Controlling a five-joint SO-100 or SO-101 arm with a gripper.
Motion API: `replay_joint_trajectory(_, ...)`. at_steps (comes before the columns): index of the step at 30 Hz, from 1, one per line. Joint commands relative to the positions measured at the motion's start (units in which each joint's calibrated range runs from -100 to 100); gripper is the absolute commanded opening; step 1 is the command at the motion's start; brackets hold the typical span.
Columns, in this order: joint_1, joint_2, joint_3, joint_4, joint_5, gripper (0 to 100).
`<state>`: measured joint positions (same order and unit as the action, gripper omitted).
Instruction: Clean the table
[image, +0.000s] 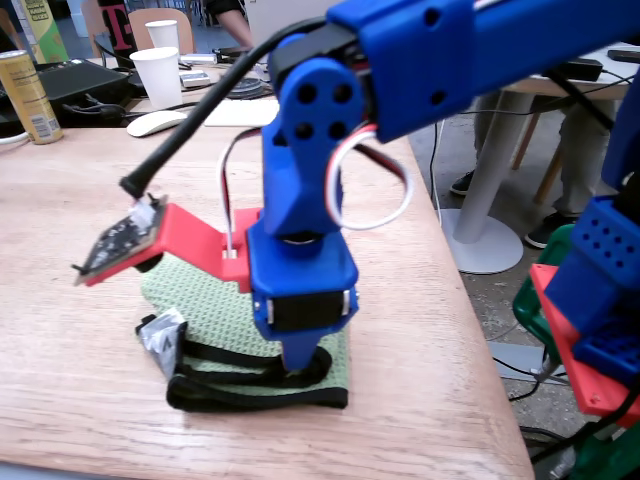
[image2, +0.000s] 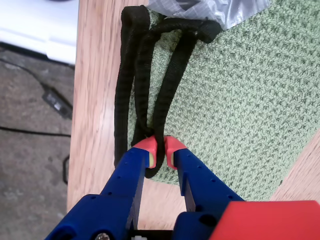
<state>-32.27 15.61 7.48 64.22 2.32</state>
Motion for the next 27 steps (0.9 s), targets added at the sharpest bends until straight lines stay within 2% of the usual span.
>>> replay_joint_trajectory(1,0.46,4.03,-9.70,-1.01,0.29,1)
replay_joint_trajectory(8,9.26,16.73,-32.92,-0.76,0.29,1)
replay_joint_trajectory(14,18.39,21.10,-41.04,-0.84,1.22,1)
replay_joint_trajectory(19,29.05,21.36,-40.47,0.47,2.74,1)
replay_joint_trajectory(22,30.92,21.44,-40.38,7.37,2.78,1)
replay_joint_trajectory(27,30.92,19.47,-30.94,7.53,2.78,1)
